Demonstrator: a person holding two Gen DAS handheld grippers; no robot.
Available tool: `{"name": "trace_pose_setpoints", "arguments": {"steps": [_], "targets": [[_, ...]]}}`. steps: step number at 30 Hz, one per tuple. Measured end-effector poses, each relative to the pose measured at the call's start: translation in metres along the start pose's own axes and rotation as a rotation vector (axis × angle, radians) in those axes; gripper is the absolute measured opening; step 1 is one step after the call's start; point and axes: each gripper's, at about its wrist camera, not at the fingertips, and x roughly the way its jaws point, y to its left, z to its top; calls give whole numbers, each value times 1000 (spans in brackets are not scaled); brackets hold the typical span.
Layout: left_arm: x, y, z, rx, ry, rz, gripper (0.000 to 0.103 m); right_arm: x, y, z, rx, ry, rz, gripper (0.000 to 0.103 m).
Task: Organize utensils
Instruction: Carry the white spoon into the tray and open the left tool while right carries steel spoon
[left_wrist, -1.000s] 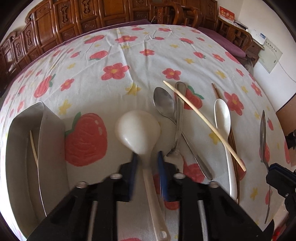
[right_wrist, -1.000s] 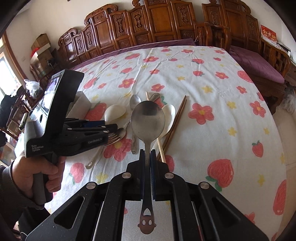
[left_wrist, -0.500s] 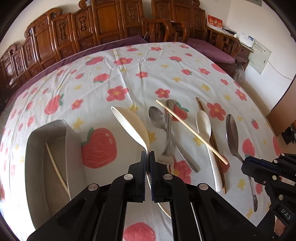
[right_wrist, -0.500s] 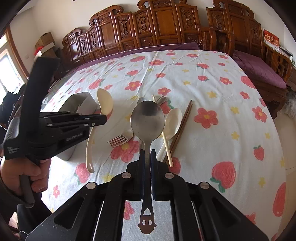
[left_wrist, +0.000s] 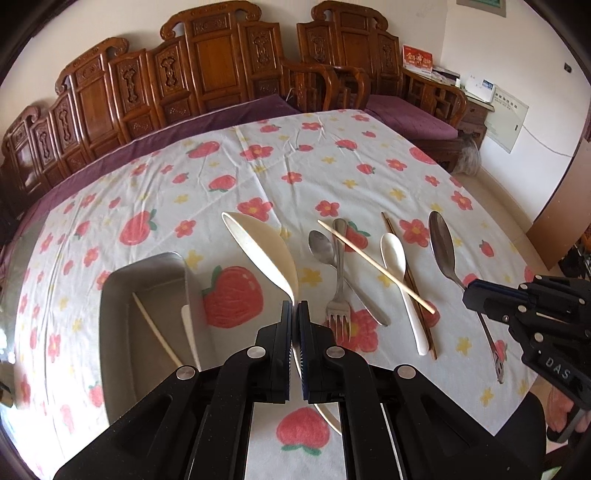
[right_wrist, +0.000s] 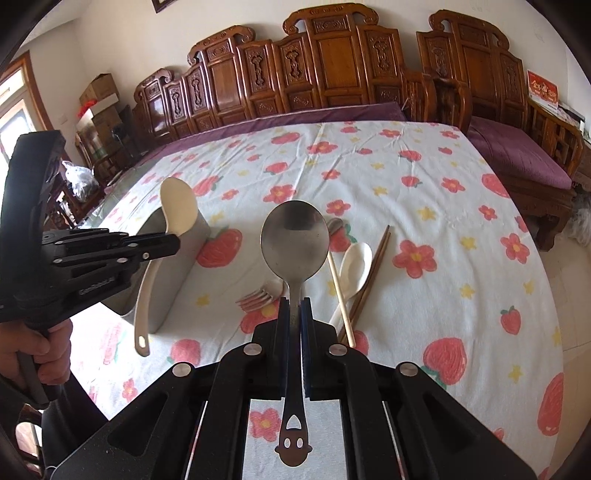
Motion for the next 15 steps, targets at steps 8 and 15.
{"name": "trace_pose_setpoints", "arguments": {"steps": [8, 15], "targets": [[-20, 22, -10, -4, -14, 26, 3, -7, 18, 1, -27, -17, 25, 7], [-29, 51, -16, -28, -15, 61, 3, -9, 32, 1, -49, -20, 43, 7]]}}
